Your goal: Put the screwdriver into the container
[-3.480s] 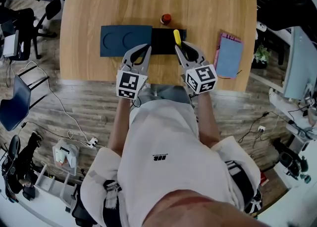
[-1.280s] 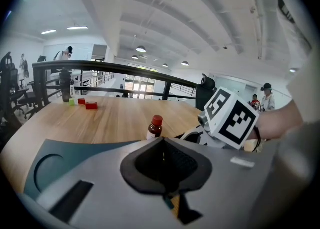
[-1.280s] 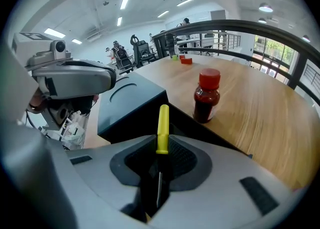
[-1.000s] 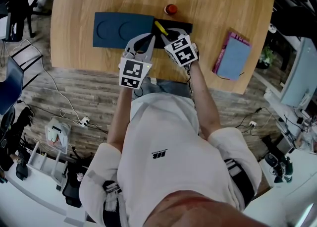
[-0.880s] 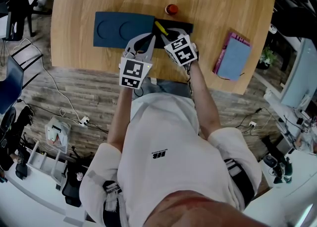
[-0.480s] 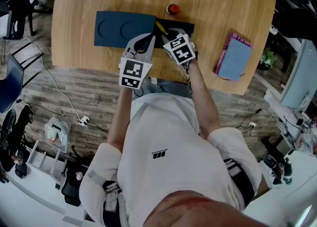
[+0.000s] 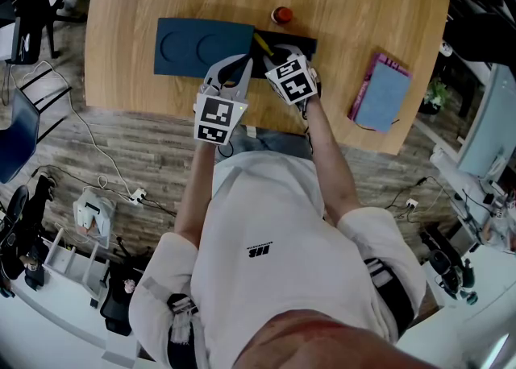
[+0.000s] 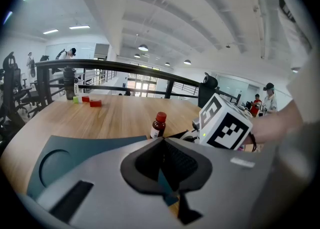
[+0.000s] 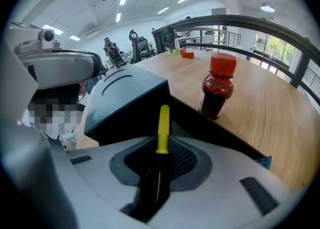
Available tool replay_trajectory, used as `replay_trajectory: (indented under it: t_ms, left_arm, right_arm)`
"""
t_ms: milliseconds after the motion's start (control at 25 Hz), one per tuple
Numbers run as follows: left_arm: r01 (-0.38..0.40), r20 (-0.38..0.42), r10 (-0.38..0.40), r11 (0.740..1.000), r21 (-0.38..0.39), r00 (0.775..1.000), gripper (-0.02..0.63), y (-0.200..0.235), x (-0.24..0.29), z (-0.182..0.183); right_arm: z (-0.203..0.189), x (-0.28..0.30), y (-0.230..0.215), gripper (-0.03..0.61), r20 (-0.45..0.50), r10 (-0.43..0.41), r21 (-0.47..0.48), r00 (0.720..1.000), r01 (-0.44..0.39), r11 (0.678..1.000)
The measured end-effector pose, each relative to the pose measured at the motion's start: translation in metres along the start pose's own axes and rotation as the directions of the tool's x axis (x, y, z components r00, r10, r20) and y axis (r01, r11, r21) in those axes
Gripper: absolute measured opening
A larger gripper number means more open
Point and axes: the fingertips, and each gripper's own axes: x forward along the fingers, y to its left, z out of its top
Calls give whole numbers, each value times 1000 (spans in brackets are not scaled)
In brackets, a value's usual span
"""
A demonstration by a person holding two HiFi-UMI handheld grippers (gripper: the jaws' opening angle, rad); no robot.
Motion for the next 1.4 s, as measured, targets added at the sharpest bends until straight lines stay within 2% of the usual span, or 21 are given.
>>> replay_trajectory:
  t_ms: [240,520,920,1080,1240,1400]
  left_arm:
    - [2,1,-2,1000,4,1000,11,-1,-2,1]
    - [2,1,-2,1000,12,1000,11,-1,-6,0]
    - [9,22,-10,999,31,1000,11,0,-20,6]
    - [14,41,-16,999,49,999,11,-3,-29,13]
    - [24,71,-29,997,73,997,11,-7,-41,25]
    - [30,105,-42,994,105,994,11,-12,-57,39]
  right_arm:
    - [3,-2,0,75,4,-13,-31,1000,13,999]
    - [4,-4,3,121,15,-14,-51,1000,15,999]
    - [15,-30,6,143,111,-55,-17,992,57,998]
    - [26,-53,8,156,206,-95,-3,974,98,995]
    - [36,-85,12,169,295,-130,77,947,112,991]
    - [49,-126,18,118,386,-186,119,904,151,981]
